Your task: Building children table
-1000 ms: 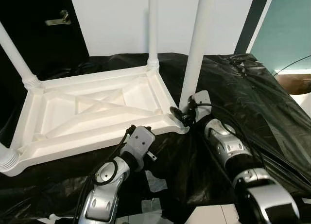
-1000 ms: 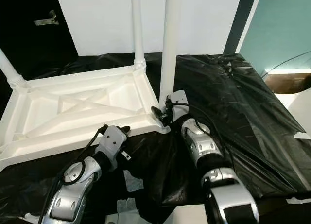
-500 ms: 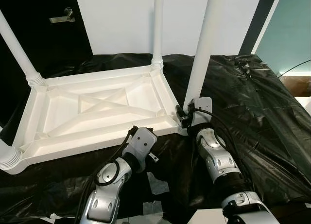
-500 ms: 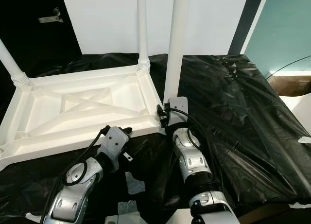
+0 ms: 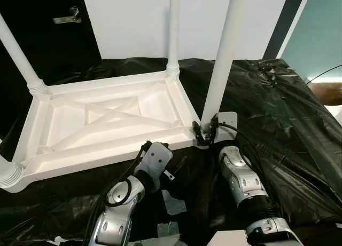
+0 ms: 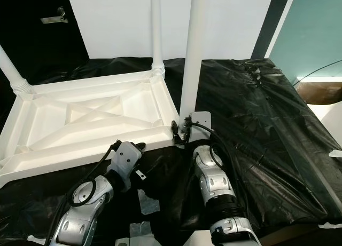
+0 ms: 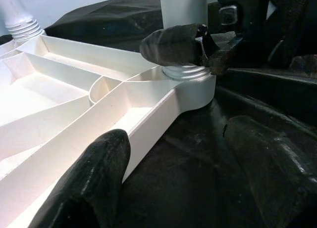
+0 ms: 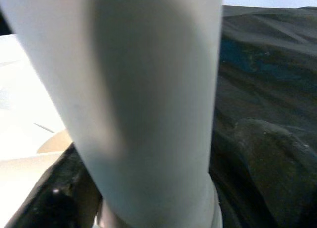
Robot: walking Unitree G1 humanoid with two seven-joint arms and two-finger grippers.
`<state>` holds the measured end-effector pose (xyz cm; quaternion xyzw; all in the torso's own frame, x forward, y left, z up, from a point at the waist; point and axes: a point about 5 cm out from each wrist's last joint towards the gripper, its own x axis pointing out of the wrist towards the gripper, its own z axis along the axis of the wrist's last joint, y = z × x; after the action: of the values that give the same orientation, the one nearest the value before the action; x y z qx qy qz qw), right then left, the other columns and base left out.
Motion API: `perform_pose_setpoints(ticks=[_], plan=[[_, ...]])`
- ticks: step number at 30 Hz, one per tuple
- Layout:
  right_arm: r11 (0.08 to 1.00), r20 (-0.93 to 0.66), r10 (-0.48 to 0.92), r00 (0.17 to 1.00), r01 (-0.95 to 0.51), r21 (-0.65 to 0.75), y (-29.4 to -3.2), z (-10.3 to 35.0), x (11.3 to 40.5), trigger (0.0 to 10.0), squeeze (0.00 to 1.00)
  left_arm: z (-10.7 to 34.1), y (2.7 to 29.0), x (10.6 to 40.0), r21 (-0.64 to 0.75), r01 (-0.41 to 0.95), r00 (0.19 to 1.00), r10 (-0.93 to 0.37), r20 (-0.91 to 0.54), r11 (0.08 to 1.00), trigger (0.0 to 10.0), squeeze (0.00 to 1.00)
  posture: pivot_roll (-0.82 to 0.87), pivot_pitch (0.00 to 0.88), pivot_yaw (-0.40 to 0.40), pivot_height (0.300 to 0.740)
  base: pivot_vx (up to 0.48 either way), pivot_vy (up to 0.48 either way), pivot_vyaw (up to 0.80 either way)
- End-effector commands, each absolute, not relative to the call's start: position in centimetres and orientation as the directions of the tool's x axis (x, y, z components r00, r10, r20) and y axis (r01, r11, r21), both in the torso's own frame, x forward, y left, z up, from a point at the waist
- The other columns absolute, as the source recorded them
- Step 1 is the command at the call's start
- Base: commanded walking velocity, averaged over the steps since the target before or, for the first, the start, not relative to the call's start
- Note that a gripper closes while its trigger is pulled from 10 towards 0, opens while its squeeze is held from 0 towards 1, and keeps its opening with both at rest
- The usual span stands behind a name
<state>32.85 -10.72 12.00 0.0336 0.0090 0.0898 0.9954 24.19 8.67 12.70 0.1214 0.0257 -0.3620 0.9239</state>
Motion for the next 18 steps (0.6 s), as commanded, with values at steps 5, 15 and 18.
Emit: perform_pose_setpoints(ticks=[5, 15, 18], plan=[[0.961, 0.008, 0.269, 0.963, -0.269, 0.063, -11.5, 12.3, 32.8, 10.0, 0.70, 12.9, 8.9, 24.3, 0.215, 0.608, 0.793, -0.598, -0.117, 0.764, 10.0, 0.00, 0.14, 0.000, -0.050, 0.740, 0.000, 0.000, 0.00], [0.837, -0.009, 0.546, 0.837, -0.546, -0.022, -12.8, 13.1, 34.1, 10.0, 0.00, 13.0, 9.0, 24.7, 0.217, 0.602, 0.797, -0.595, -0.106, 0.768, 10.0, 0.00, 0.14, 0.000, -0.048, 0.740, 0.000, 0.000, 0.00], [0.775, -0.025, 0.627, 0.778, -0.627, -0.072, -12.6, 13.4, 34.6, 10.0, 0.00, 12.9, 8.8, 24.9, 0.210, 0.598, 0.800, -0.592, -0.094, 0.774, 10.0, 0.00, 0.15, 0.000, -0.048, 0.740, 0.000, 0.000, 0.00]])
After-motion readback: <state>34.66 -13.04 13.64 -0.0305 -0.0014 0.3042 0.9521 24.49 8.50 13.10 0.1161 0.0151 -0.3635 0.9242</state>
